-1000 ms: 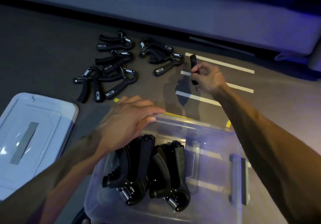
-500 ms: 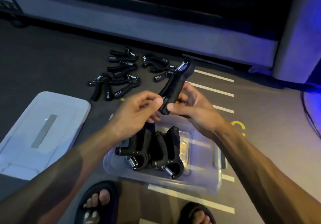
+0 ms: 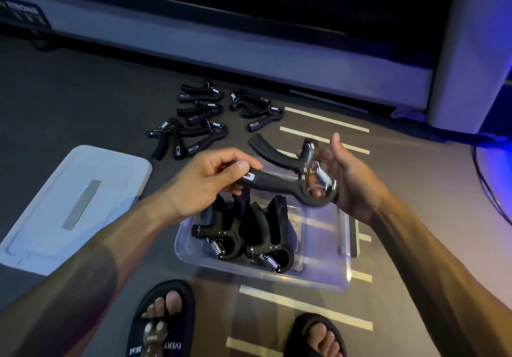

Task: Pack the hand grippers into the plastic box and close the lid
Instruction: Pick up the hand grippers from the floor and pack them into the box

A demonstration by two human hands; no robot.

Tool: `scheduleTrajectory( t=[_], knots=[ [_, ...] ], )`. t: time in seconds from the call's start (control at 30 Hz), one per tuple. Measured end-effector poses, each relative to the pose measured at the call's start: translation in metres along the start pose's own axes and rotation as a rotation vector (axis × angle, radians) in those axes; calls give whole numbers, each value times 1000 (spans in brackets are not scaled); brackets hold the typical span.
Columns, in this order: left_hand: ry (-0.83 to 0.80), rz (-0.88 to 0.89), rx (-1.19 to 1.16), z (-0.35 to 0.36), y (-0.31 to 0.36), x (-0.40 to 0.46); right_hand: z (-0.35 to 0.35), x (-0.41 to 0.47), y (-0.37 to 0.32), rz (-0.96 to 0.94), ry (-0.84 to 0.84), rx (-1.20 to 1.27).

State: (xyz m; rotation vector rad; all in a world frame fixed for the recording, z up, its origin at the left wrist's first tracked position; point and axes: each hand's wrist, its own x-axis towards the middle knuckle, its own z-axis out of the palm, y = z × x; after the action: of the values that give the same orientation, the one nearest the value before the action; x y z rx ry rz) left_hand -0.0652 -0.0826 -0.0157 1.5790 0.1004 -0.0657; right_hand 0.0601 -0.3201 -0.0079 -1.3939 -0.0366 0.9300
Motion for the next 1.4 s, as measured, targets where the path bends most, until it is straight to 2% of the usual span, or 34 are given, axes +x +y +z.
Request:
scheduleTrajectory(
  t=[0.1, 0.2, 0.33, 0.4, 0.47, 0.57, 0.63, 0.77, 0.83, 0.9, 1.1, 1.3, 1.4],
  knots=[
    [-11, 26, 221, 4, -8, 2, -4, -2, 6, -27, -74, -226],
    [37, -28, 207, 7, -18, 4, -3, -3, 15, -49, -106, -337],
    [58, -53, 101, 6, -22, 5, -1, -3, 19, 108, -143, -129],
    [47, -33, 62, 7, -19, 5, 2, -2, 27, 141, -194, -125],
    [11, 1, 57, 10, -15, 4, 8, -3, 37, 178, -320, -153],
    [-21, 50, 35, 12, -13, 4, 22, -11, 43, 277, -526, -36],
    [-46, 69, 16, 13, -13, 5, 28, -13, 47, 276, -566, 73],
    [-105, 72, -29, 17, -14, 6, 25, -8, 53, 206, -494, 37],
    [-85, 66, -20, 18, -15, 8, 18, -7, 49, 145, -475, -52],
    [-33, 38, 9, 17, -17, 10, 10, -7, 43, 79, -360, -200],
    [150, 25, 245, 12, -32, 8, -4, -11, 41, -15, 3, -582],
    [257, 58, 514, 5, -45, 2, 0, -7, 70, -72, 179, -998],
    [301, 110, 674, 3, -52, 0, 4, -2, 79, -89, 187, -1133]
  ],
)
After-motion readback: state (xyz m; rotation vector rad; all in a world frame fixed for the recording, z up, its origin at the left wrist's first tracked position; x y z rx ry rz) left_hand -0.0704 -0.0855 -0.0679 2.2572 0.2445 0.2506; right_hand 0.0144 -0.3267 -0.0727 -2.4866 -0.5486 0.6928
